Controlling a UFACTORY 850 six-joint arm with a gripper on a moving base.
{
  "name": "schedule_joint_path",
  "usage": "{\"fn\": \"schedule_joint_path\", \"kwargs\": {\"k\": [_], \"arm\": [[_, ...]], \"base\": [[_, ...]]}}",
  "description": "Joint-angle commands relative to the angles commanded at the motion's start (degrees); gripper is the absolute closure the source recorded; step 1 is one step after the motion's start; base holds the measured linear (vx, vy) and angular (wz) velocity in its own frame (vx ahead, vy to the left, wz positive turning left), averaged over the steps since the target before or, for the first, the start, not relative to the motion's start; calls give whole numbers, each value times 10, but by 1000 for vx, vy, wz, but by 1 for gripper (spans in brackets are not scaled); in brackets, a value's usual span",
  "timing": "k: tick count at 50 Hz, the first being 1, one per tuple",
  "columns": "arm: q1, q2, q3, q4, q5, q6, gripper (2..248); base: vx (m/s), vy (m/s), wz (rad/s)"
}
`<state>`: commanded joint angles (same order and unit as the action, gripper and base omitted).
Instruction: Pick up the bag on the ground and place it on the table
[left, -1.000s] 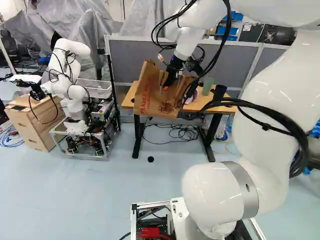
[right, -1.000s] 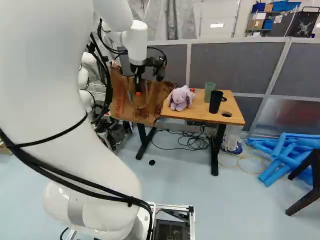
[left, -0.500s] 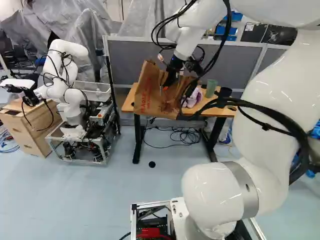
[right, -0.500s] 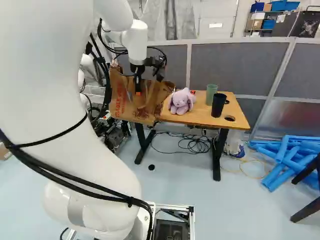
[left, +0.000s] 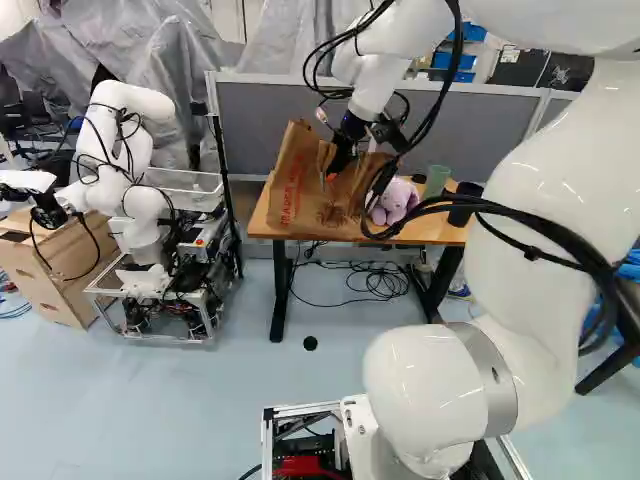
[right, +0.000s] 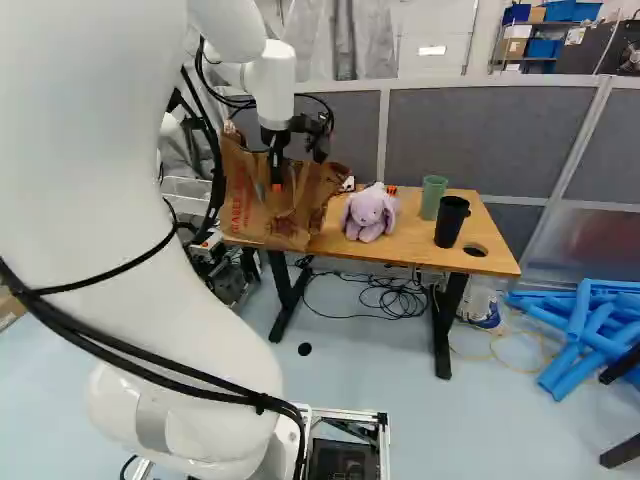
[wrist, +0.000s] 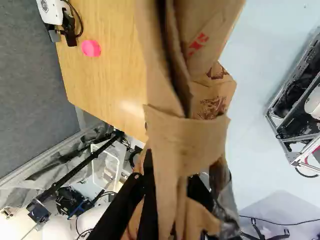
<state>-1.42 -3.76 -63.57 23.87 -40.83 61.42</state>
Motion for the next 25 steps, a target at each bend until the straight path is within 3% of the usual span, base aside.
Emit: {"fn": "schedule_joint_path", "kwargs": {"k": [25], "arm": [[0,0,0,0,0,0,229]], "base": [[139,2,-5]]}}
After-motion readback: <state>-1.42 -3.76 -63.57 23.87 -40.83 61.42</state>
